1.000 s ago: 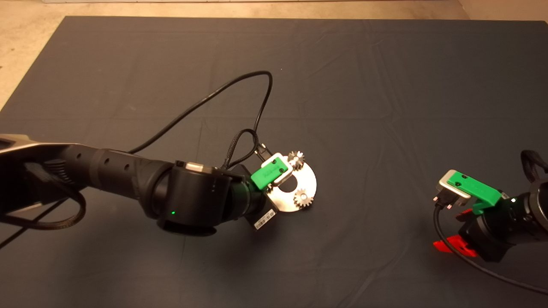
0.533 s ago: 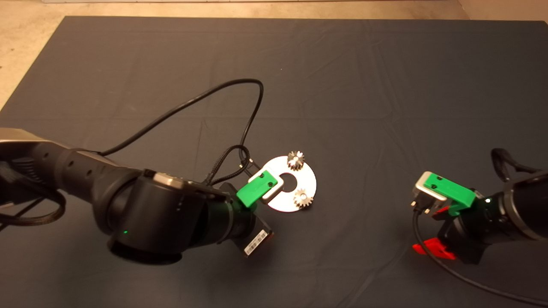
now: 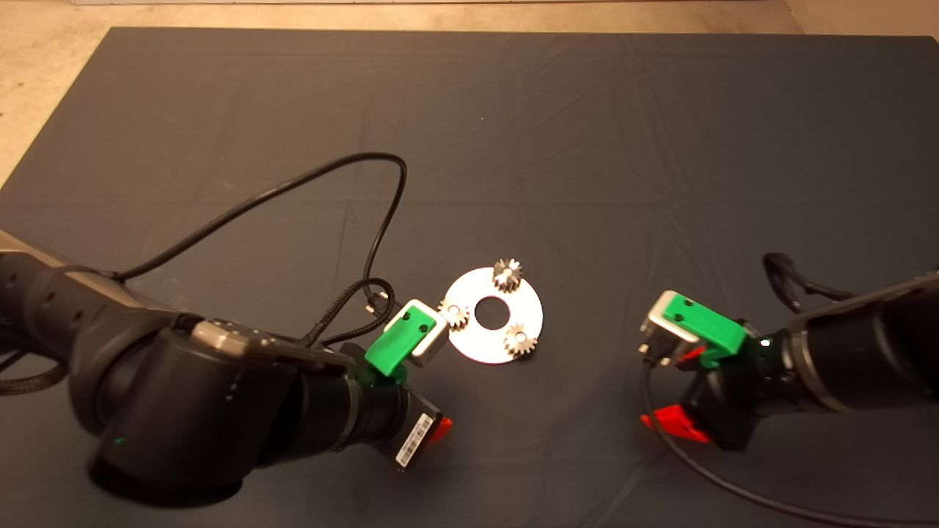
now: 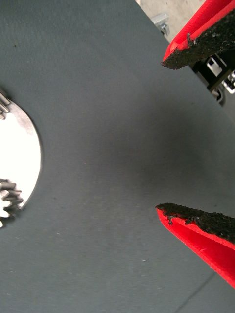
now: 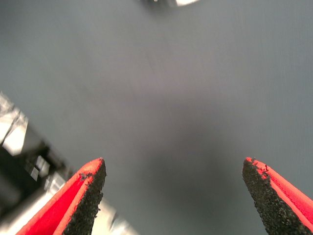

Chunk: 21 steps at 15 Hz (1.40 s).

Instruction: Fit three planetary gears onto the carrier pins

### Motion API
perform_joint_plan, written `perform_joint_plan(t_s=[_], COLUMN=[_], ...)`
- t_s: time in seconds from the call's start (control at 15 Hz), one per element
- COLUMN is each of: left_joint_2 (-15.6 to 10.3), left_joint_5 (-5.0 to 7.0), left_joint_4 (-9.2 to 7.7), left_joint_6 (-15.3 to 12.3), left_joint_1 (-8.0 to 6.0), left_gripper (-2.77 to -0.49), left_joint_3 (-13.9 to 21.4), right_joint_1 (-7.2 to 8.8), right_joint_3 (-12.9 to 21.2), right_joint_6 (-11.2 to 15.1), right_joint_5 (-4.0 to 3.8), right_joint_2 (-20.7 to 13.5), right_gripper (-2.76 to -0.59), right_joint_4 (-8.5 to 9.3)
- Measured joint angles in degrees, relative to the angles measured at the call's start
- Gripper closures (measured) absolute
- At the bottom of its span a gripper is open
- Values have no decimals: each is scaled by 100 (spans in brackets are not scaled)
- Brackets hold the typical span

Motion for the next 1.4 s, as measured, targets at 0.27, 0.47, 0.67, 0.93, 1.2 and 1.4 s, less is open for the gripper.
perform_joint_plan(t_s=[0.27, 0.47, 0.67, 0.93, 1.2, 1.4], left_joint_2=[-9, 39, 140, 337, 479, 540], left_joint_5=[-2, -4, 0, 0, -2, -2], left_joint_4=[-43, -148, -274, -369, -388, -391], left_joint_6=[-407, -566, -689, -1022, -1257, -1316], left_joint_1=[-72, -280, -521, -595, -619, -617], left_gripper=[-191, -191, -191, -191, -191, -191], left_joint_3=[133, 173, 224, 284, 323, 334], right_joint_1=[-44, -49, -121, -650, -1061, -1171], right_joint_3=[0, 0, 0, 0, 0, 0], right_joint_6=[388, 598, 852, 1101, 1197, 1281], right_joint_5=[-286, -324, -355, -356, -352, -352], right_joint_2=[1108, 1045, 961, 978, 1011, 1008], right_gripper=[-206, -206, -206, -206, -206, -206], right_joint_4=[-515, -630, -782, -1149, -1368, -1466])
